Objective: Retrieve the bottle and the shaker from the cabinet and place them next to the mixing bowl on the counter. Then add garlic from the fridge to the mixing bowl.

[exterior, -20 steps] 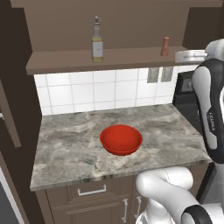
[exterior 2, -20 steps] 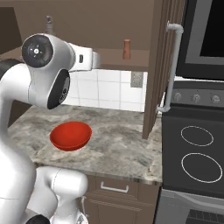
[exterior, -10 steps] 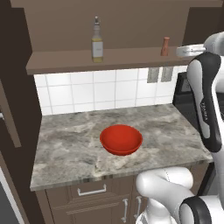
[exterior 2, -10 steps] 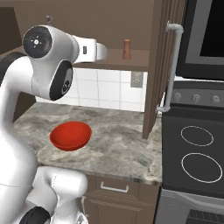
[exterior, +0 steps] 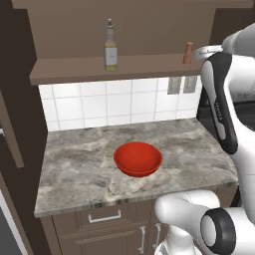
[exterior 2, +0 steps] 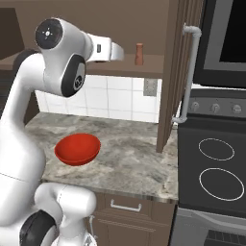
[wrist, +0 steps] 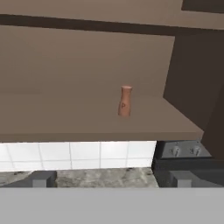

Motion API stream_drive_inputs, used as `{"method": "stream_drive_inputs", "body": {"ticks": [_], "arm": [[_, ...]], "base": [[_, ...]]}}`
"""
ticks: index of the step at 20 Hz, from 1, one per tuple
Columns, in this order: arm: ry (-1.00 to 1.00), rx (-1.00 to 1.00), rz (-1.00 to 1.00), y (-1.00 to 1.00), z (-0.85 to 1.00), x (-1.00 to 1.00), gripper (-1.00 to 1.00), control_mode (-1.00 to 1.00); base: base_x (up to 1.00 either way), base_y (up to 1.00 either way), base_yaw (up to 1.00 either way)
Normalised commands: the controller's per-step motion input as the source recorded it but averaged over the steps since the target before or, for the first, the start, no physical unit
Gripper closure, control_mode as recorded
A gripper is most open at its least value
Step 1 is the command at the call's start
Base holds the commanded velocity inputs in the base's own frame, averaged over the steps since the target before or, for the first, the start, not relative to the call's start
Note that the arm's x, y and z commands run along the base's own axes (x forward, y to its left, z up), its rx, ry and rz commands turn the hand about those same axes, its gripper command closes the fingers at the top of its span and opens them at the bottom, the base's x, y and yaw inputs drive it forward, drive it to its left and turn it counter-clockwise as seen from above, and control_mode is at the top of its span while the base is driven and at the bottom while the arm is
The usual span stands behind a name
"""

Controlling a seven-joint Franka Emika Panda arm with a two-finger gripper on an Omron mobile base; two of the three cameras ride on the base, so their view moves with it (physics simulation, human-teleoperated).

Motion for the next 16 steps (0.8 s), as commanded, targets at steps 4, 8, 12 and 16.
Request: {"method": "stream_drive_inputs", "body": {"ticks": [4,8,12,16], "arm": [[0.22,0.02,-0.08,-0.37,-0.09,0.51,-1.0,-1.0],[0.21,0.03,-0.06,-0.34,-0.23,0.32,-1.0,-1.0],[0.2,0.01,-0.12,-0.09,-0.08,0.25,-1.0,-1.0],[0.02,0.11,-0.1,0.0,-0.25,0.45,-1.0,-1.0]], "base": [[0.0,0.0,0.0],[0.0,0.0,0.0],[0.0,0.0,0.0],[0.0,0.0,0.0]]}}
